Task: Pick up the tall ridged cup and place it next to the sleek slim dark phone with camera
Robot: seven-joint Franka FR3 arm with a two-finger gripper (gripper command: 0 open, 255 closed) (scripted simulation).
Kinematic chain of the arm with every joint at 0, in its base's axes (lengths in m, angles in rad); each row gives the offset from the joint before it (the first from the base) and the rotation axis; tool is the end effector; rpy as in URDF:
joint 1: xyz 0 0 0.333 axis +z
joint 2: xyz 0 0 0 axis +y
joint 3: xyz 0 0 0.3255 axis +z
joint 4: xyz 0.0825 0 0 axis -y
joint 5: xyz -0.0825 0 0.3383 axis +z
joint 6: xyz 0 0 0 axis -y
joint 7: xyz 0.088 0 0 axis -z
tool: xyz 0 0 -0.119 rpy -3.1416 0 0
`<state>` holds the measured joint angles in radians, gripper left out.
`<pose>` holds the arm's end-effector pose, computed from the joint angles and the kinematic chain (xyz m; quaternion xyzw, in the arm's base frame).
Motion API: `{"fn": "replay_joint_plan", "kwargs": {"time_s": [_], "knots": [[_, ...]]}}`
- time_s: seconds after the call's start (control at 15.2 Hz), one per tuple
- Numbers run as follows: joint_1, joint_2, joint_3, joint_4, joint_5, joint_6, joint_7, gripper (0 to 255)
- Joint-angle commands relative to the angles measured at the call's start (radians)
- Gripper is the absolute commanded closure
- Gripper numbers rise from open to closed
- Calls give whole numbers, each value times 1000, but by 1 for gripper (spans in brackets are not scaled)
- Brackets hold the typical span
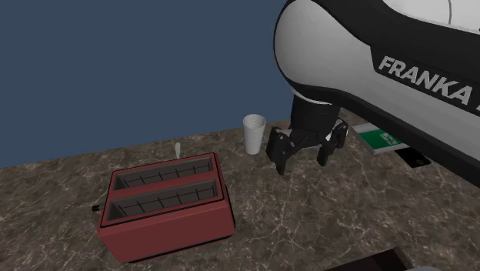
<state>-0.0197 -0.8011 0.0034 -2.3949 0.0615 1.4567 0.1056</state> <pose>0.2348 0.0044 0.5638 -0.9954 0.0599 0.0697 0.0264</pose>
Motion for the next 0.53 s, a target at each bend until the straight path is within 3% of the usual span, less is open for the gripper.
{"fn": "replay_joint_plan", "kwargs": {"time_s": [0.0, 0.46], "knots": [[0, 0, 0, 0, 0, 0, 0, 0], [-16, 231, -39, 53, -12, 201, -42, 0]]}}
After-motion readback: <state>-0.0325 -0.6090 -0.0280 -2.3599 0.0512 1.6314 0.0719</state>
